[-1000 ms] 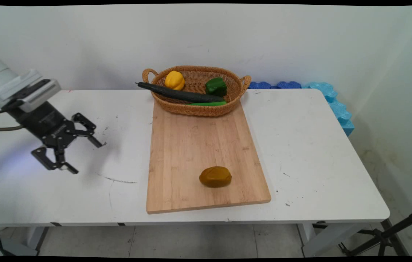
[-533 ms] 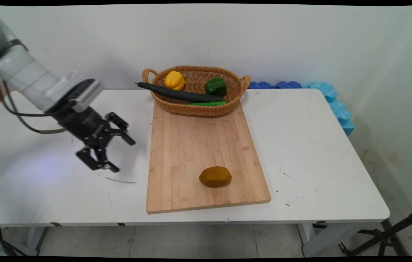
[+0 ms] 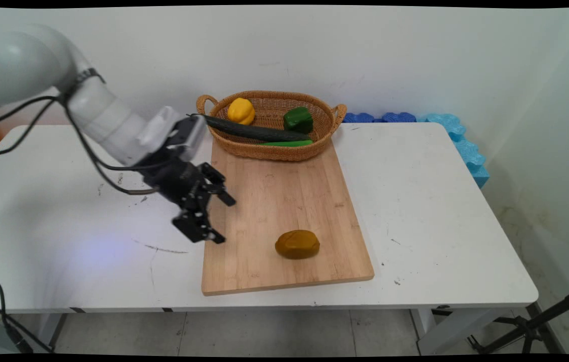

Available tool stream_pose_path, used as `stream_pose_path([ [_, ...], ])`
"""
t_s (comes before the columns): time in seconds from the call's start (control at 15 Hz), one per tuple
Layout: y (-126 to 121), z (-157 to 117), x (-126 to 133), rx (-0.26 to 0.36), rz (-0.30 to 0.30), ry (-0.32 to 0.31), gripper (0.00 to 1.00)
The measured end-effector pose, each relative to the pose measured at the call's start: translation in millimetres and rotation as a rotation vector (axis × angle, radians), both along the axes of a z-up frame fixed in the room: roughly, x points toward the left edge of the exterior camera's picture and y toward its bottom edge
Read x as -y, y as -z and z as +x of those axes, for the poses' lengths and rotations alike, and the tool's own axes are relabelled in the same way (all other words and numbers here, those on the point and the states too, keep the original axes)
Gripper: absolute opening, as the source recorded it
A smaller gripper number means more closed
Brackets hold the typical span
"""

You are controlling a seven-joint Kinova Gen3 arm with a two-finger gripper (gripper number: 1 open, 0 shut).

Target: Pick up the potato from the cutting board

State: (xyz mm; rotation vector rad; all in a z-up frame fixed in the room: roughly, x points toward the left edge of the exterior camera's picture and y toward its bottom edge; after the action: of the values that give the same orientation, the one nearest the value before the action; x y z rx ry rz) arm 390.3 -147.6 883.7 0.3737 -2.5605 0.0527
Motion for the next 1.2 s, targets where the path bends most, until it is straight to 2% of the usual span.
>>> stream_pose_path([
  [0.2,10.9,-32.9,9.7,-0.006,0.013,-0.046,1.00],
  [0.6,34.5,-82.3,25.0,-0.015,0.033,-0.109,1.00],
  [1.2,66.3,-121.1,35.5,-0.009,0.037,-0.155,1.00],
])
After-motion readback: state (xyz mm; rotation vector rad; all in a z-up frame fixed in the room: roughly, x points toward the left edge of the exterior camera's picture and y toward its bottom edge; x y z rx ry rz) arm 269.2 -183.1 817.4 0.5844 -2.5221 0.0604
